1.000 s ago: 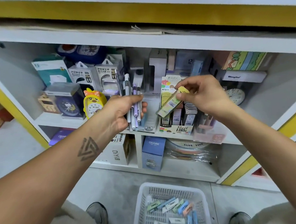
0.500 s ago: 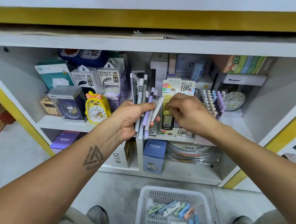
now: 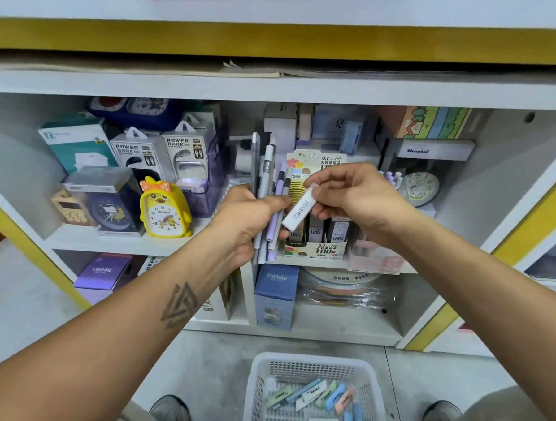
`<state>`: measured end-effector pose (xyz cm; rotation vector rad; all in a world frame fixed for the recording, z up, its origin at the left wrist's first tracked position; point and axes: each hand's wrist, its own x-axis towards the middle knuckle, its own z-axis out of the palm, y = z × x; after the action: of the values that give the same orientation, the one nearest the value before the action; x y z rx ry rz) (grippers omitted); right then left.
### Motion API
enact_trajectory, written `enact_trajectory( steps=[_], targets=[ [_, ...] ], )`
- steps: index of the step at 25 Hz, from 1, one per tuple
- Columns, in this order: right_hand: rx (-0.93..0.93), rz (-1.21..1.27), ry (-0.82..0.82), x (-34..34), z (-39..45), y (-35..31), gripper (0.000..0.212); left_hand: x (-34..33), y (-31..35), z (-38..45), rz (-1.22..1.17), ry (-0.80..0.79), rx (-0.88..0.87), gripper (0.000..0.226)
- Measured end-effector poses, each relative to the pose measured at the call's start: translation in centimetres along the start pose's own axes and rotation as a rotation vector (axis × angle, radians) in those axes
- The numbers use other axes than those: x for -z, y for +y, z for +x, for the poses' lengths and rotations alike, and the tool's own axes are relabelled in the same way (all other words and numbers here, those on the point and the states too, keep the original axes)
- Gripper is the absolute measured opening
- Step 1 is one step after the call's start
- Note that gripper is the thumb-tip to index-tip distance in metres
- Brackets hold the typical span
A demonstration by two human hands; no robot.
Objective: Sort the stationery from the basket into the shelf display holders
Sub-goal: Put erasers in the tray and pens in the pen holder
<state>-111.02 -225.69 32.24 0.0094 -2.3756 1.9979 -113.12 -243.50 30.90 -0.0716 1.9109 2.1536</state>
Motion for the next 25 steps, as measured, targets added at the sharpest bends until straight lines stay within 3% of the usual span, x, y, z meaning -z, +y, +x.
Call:
enact_trajectory(
  steps=[6, 8, 11, 15, 20, 25],
  targets=[
    [0.035, 0.003, -0.082, 1.0, -0.2, -0.6, 0.006, 1.4, 0.3, 0.5, -0.032, 0.036, 0.061, 0.024],
    [0.104, -0.229, -0.061, 1.6, -0.3, -0.8, 0.004, 1.4, 0.4, 0.5, -0.028, 0.026, 0.065, 0.024],
    [0.174, -0.488, -0.034, 2.0, -0.4, -0.7, 0.020, 1.7, 0.8, 0.6, -0.024, 0.025, 0.053, 0.016],
    [0.207, -0.458, -0.022, 1.1, -0.2, -0.5, 0.023, 3.2, 1.3, 0.4, -0.040, 0.055, 0.064, 0.014],
    [0.282, -0.661, 0.002, -2.6, 1.1, -0.4, 0.015, 7.2, 1.9, 0.6, -0.055, 0.106, 0.132, 0.008],
    [0.357, -0.666, -0.011, -5.7, 1.6, 0.3, 0.017, 10.5, 2.1, 1.3, -0.061, 0.113, 0.187, 0.006]
  ],
)
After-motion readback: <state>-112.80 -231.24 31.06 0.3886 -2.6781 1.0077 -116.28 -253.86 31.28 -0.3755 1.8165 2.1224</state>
